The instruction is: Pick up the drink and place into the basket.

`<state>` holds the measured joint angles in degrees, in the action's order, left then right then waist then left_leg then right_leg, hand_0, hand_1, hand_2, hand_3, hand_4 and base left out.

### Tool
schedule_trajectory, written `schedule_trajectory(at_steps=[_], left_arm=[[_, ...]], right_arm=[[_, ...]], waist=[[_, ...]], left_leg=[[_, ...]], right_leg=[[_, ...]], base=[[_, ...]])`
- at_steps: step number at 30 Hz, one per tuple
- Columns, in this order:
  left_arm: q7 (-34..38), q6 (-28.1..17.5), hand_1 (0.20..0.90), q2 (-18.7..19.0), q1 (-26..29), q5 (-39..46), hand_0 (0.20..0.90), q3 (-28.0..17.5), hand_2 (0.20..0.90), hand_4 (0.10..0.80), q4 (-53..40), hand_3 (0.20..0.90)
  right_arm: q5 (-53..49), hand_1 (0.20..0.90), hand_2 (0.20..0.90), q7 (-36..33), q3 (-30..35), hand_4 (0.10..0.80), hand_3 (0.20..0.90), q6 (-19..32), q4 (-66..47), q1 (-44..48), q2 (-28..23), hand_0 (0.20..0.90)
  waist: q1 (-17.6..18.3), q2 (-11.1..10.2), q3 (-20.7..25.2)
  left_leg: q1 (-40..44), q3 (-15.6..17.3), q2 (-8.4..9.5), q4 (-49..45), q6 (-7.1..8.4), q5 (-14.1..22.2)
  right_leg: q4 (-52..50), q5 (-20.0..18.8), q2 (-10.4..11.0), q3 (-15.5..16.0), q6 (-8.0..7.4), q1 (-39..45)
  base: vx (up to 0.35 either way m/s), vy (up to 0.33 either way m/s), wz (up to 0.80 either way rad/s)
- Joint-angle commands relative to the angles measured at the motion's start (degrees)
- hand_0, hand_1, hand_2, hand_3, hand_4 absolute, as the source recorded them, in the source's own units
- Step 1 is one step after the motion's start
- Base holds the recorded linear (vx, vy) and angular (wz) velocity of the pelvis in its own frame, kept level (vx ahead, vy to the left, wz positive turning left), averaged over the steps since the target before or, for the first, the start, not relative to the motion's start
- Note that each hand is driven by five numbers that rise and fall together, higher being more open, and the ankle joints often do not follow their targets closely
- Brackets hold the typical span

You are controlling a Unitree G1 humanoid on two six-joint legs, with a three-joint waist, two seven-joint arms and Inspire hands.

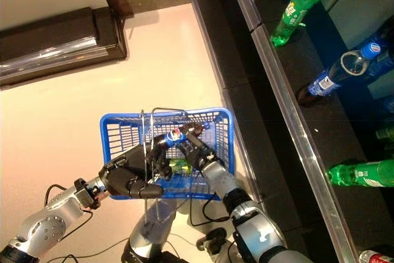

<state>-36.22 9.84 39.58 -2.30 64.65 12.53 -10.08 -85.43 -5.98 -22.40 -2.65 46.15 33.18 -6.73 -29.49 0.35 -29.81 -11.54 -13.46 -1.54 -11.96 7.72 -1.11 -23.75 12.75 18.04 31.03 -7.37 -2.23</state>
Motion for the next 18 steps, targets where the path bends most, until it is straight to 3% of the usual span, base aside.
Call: schedule_trajectory(at_steps=[1, 5, 9, 12, 18], left_arm=[[-8.5, -9.5, 0.300, -6.1, 4.4, 10.3, 0.300, -8.3, 0.300, 0.100, -19.7, 0.200], [-6.8, -12.6, 0.300, -7.5, 2.2, 6.7, 0.300, -8.6, 0.300, 0.100, -18.2, 0.200], [-2.3, -17.9, 0.300, -10.3, -1.3, -0.3, 0.300, -8.7, 0.300, 0.100, -13.6, 0.200], [2.1, -20.9, 0.300, -11.0, 0.0, -3.4, 0.300, -7.1, 0.300, 0.100, -9.6, 0.200], [7.8, -25.3, 0.300, -11.8, 1.2, -6.1, 0.300, -5.9, 0.300, 0.100, -2.8, 0.200]], right_arm=[[4.8, 0.900, 0.900, 1.7, -2.3, 0.800, 0.900, 6.4, -13.3, 2.9, 0.9, 0.900], [11.7, 0.900, 0.900, 1.1, -4.6, 0.800, 0.900, 6.0, -22.2, -1.9, 0.4, 0.900], [18.0, 0.900, 0.900, 5.5, -7.8, 0.800, 0.900, 4.7, -36.1, -11.9, -1.5, 0.900], [20.1, 0.900, 0.900, 9.3, -10.0, 0.800, 0.900, 2.3, -41.6, -15.6, -3.6, 0.900], [23.3, 0.900, 0.900, 16.0, -11.5, 0.800, 0.900, -0.2, -49.4, -21.3, -8.0, 0.900]], waist=[[2.7, 0.7, 1.8], [4.4, 0.2, 1.6], [6.9, -0.8, 1.5], [9.1, -1.5, 2.3], [12.3, -2.7, 4.0]], left_leg=[[-2.1, 3.8, 3.02, -3.2, -6.01, 0.6], [-1.7, 5.1, 2.27, -2.4, -6.04, 0.3], [-1.0, 6.5, 1.58, -1.6, -6.39, 0.0], [-1.0, 7.9, 0.67, -0.7, -6.67, -1.8], [0.2, 10.2, -0.60, 0.4, -6.53, -2.1]], right_leg=[[3.8, -6.9, -4.9, -0.6, 4.96, 1.7], [3.6, -7.1, -5.1, -1.4, 4.76, 0.9], [3.9, -7.4, -5.5, -2.9, 4.26, 0.4], [4.6, -8.7, -6.1, -3.4, 4.76, -0.4], [5.4, -8.9, -6.8, -5.8, 4.39, -0.9]], base=[[0.000, 0.000, 0.00], [-0.037, 0.022, -0.07], [-0.045, 0.025, -0.22], [-0.062, 0.050, -0.20], [-0.039, 0.045, -0.21]])
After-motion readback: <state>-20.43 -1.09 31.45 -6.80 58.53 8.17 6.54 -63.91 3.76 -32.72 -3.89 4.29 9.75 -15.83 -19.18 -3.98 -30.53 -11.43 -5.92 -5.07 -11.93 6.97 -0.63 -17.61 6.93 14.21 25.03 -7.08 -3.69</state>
